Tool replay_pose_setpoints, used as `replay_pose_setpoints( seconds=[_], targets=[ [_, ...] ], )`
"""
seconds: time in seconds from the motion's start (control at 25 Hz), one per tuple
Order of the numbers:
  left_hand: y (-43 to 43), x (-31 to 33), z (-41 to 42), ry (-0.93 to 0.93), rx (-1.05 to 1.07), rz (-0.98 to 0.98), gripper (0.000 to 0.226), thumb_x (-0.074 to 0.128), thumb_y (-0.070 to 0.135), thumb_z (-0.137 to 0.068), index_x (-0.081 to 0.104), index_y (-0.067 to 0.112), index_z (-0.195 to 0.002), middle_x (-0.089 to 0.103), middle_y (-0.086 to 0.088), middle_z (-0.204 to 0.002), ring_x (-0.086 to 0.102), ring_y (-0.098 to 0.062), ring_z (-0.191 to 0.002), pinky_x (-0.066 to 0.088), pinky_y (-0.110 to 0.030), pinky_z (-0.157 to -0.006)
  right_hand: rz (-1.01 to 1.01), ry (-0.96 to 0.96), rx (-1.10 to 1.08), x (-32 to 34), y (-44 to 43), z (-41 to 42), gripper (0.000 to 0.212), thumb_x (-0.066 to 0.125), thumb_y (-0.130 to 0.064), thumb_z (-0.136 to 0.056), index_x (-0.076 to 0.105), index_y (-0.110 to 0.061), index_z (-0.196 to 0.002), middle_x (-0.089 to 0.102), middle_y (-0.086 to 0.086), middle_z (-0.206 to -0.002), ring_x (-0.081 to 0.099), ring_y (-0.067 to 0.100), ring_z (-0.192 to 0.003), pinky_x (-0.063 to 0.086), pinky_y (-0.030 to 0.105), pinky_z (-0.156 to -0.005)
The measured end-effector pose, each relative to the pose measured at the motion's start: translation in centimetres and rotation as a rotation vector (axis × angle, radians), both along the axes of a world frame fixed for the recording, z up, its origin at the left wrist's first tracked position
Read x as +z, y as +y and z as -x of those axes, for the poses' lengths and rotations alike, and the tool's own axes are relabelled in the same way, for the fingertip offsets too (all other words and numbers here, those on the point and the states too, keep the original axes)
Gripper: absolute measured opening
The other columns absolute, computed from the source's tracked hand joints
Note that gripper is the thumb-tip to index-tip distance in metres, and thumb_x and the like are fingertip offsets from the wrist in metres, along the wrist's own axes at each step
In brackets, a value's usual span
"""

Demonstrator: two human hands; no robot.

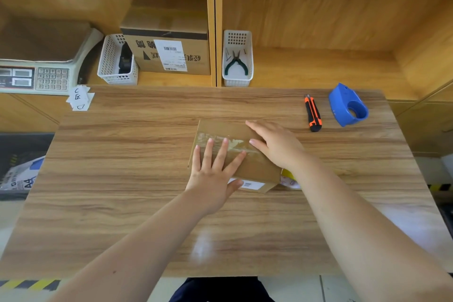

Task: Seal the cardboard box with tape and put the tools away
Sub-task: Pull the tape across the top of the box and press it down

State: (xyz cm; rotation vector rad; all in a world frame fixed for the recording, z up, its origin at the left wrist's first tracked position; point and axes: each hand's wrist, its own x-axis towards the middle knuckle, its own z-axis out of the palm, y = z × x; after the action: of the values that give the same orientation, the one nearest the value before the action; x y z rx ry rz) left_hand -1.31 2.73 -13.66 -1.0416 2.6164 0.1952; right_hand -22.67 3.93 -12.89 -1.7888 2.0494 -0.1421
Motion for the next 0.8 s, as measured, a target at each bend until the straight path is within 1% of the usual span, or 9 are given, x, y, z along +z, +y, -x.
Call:
replay_pose_setpoints(
  seconds=[0.12,0.24,0.4,0.48,0.52,0.6,0.64,0.72,0.8],
  targets=[
    [-2.1,0.0,0.0,0.028,-0.058,0.024,0.058,0.01,0.054,-0.1,-0.027,0.045,-0.143,-0.031,-0.007,-0.159,-0.027,-0.039,-0.144,-0.012,-0.059,-0.117,-0.038,-0.006,-0.041,0.7,-0.3,0.3,0.053,0.035,-0.047,-0.1,0.021,-0.038,-0.15,0.034,-0.006,-0.156,0.033,0.023,-0.14,0.036,0.044,-0.106],
    [-4.7,-0.1,-0.5,0.068,-0.159,0.05,0.056,0.012,0.047,-0.102,-0.026,0.045,-0.142,-0.027,-0.006,-0.16,-0.025,-0.037,-0.146,-0.015,-0.055,-0.117,-0.058,0.04,-0.032,1.0,-0.3,0.5,0.053,0.031,-0.043,-0.102,0.017,-0.034,-0.152,0.036,-0.001,-0.154,0.038,0.027,-0.135,0.042,0.045,-0.101],
    [-7.4,-0.1,-1.1,0.075,-0.239,0.106,0.058,0.019,0.042,-0.103,-0.024,0.05,-0.141,-0.02,-0.001,-0.163,-0.02,-0.034,-0.148,-0.013,-0.057,-0.117,-0.045,0.023,-0.031,1.0,-0.2,0.2,0.051,0.032,-0.037,-0.103,0.019,-0.03,-0.152,0.037,0.002,-0.152,0.043,0.029,-0.13,0.045,0.046,-0.097],
    [-8.5,0.5,-0.9,0.06,-0.218,0.119,0.065,0.025,0.033,-0.105,-0.026,0.055,-0.139,-0.02,-0.001,-0.163,-0.021,-0.033,-0.148,-0.013,-0.059,-0.116,-0.01,0.052,-0.079,1.1,0.0,-0.4,0.051,0.035,-0.035,-0.102,0.023,-0.026,-0.151,0.043,0.006,-0.147,0.049,0.032,-0.124,0.048,0.046,-0.092],
    [-8.9,0.8,-0.8,0.037,-0.2,0.142,0.074,0.03,0.024,-0.104,-0.026,0.057,-0.139,-0.019,-0.003,-0.163,-0.021,-0.033,-0.148,-0.015,-0.059,-0.116,0.001,0.075,-0.12,1.1,0.2,-0.8,0.051,0.036,-0.034,-0.102,0.025,-0.023,-0.15,0.047,0.009,-0.143,0.052,0.034,-0.118,0.05,0.045,-0.087],
    [-9.4,1.4,-0.3,-0.013,-0.169,0.21,0.094,0.037,0.002,-0.096,-0.025,0.056,-0.141,-0.017,-0.01,-0.163,-0.02,-0.034,-0.148,-0.016,-0.058,-0.115,-0.002,0.099,-0.195,1.0,1.0,-2.1,0.052,0.036,-0.033,-0.101,0.024,-0.017,-0.15,0.054,0.015,-0.131,0.059,0.035,-0.105,0.051,0.04,-0.074],
    [-9.4,1.6,0.0,-0.02,-0.148,0.223,0.099,0.039,-0.004,-0.092,-0.023,0.054,-0.142,-0.016,-0.013,-0.163,-0.019,-0.034,-0.148,-0.015,-0.058,-0.116,-0.02,0.092,-0.21,0.9,1.5,-2.9,0.054,0.035,-0.034,-0.102,0.021,-0.016,-0.151,0.055,0.016,-0.128,0.061,0.034,-0.1,0.051,0.039,-0.069],
    [-9.1,2.0,0.4,-0.013,-0.107,0.193,0.099,0.04,-0.007,-0.088,-0.018,0.05,-0.146,-0.013,-0.014,-0.163,-0.016,-0.034,-0.149,-0.012,-0.057,-0.117,-0.062,0.04,-0.236,0.8,2.3,-4.1,0.058,0.035,-0.037,-0.101,0.014,-0.017,-0.152,0.052,0.016,-0.132,0.061,0.031,-0.103,0.054,0.042,-0.072],
    [-8.5,2.1,0.3,0.07,-0.03,0.093,0.086,0.039,-0.002,-0.092,-0.005,0.042,-0.152,-0.008,-0.012,-0.164,-0.012,-0.031,-0.15,-0.01,-0.053,-0.119,-0.058,-0.003,-0.257,0.7,2.6,-4.2,0.06,0.037,-0.038,-0.101,0.012,-0.02,-0.153,0.037,0.011,-0.149,0.048,0.031,-0.125,0.051,0.046,-0.09]
  ],
)
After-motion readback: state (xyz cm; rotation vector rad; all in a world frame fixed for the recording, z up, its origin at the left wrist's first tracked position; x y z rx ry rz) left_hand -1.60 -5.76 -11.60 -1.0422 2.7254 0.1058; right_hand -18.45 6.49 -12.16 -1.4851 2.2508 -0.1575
